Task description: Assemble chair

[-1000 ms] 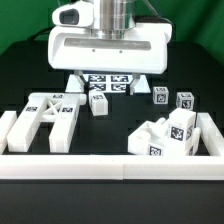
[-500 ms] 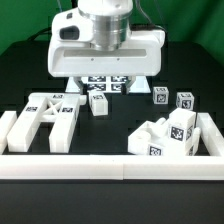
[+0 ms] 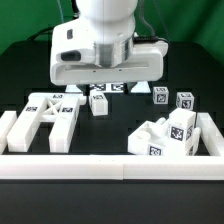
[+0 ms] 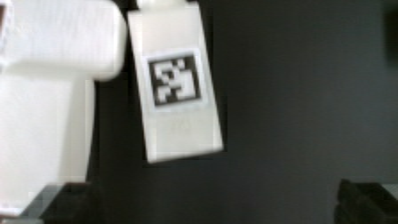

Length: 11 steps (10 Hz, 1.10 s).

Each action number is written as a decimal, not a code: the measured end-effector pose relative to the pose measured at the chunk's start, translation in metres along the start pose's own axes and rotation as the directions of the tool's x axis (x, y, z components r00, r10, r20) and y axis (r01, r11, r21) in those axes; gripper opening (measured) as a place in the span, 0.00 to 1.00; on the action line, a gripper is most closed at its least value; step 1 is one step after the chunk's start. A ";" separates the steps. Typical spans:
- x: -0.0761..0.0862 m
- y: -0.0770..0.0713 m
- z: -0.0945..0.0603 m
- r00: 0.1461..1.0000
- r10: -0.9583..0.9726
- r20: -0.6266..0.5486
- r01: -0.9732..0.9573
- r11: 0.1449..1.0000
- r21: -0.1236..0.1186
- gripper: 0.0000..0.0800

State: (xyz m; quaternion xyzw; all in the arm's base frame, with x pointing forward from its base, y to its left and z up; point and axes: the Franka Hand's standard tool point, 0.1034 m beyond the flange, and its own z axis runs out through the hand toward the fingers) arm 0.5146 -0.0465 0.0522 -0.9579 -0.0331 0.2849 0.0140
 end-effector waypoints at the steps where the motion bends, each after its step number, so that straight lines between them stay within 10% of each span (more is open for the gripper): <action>1: 0.004 0.008 -0.005 1.000 -0.022 -0.022 0.021 0.999 -0.044 0.81; 3: 0.004 0.015 -0.009 0.999 -0.045 -0.025 0.043 0.994 -0.100 0.81; 11: -0.009 0.010 0.006 0.989 -0.038 0.145 0.050 0.995 -0.083 0.81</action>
Offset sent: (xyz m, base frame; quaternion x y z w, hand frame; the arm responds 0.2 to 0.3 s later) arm 0.0000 0.0000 0.0000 0.0000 0.0000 0.0000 1.0000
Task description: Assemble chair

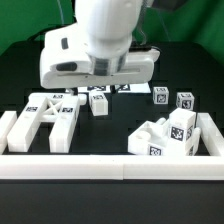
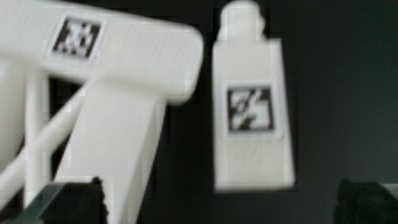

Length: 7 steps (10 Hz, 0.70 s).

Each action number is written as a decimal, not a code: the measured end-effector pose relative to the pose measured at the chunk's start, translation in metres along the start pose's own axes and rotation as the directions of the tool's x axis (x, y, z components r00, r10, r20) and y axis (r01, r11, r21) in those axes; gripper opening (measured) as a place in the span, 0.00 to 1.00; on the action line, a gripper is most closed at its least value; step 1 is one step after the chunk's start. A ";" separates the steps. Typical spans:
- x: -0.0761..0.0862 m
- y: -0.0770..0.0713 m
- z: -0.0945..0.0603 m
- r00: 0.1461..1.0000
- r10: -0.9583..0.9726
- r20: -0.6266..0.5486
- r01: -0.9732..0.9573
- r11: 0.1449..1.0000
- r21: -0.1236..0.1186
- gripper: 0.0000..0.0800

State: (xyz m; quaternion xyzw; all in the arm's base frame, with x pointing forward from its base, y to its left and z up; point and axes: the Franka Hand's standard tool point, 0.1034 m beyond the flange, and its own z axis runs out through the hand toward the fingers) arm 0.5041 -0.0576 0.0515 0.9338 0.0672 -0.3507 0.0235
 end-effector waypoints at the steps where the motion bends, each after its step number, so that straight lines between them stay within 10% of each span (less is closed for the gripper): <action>1: 0.005 -0.003 0.001 0.997 -0.003 0.080 0.003 1.000 0.002 0.81; 7: 0.010 -0.004 0.004 0.989 -0.032 0.142 0.033 0.999 -0.005 0.81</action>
Offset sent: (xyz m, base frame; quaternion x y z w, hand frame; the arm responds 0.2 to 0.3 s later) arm 0.0000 0.0000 0.0000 0.0000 0.0000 0.0000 1.0000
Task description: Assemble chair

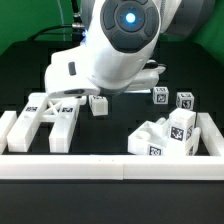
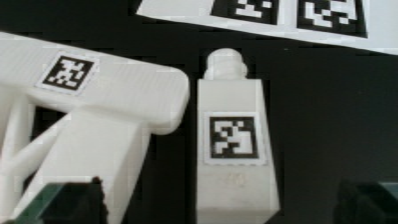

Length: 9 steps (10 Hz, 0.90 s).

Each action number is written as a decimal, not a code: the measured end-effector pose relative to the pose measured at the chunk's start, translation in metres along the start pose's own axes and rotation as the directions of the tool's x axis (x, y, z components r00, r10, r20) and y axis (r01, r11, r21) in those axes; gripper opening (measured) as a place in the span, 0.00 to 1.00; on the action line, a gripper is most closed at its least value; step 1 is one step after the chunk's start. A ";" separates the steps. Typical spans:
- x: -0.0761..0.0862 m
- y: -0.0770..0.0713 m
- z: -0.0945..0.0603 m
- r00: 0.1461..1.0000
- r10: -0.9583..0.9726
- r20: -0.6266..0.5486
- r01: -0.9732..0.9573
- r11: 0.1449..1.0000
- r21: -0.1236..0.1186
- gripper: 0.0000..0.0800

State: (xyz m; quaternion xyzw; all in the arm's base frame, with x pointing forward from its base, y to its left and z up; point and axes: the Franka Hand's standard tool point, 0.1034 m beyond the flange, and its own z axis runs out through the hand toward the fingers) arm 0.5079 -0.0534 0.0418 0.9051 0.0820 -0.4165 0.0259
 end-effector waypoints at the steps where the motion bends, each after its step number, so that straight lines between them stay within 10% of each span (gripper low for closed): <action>1: 0.003 -0.005 0.004 1.000 -0.009 0.007 0.009 1.000 -0.001 0.81; 9: 0.014 -0.009 0.026 1.000 -0.014 -0.014 0.014 1.000 -0.009 0.81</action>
Offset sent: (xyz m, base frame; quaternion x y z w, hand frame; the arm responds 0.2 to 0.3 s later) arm -0.0046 0.0098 -0.0084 -0.0119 0.0066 -0.0056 0.9999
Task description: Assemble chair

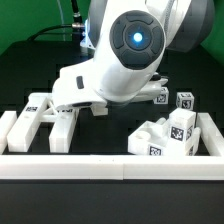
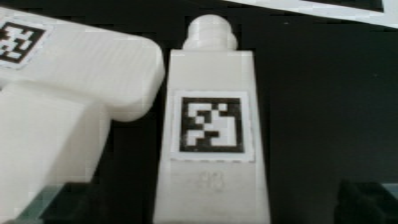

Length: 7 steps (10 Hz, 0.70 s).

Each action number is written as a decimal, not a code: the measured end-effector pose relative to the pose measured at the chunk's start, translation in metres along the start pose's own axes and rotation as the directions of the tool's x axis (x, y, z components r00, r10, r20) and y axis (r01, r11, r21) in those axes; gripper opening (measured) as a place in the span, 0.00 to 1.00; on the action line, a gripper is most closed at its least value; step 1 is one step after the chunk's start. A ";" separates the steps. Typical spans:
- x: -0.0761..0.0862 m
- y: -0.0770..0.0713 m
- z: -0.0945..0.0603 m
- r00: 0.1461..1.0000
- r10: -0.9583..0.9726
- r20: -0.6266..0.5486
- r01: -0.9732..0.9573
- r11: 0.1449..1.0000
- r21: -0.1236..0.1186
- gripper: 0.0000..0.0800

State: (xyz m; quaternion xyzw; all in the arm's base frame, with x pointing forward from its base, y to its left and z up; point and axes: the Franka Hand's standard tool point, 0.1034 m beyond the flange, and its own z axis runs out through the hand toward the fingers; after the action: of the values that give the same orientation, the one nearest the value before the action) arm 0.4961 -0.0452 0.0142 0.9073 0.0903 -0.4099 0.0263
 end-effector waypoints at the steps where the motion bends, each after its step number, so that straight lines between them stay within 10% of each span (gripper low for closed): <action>1: 0.001 0.000 0.002 1.000 0.000 -0.002 0.000 1.000 0.000 0.81; 6: 0.002 0.006 0.011 1.000 0.007 -0.011 -0.006 1.000 0.005 0.78; 7: 0.002 0.006 0.011 1.000 0.006 -0.011 -0.006 1.000 0.005 0.57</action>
Offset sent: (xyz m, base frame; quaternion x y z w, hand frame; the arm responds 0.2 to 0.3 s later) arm -0.0063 -0.0053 -0.0120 0.0027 0.0167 -0.0010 0.9999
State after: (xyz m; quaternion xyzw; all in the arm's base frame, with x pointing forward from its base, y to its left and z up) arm 0.4902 -0.0522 0.0047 0.9098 0.0866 -0.4052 0.0249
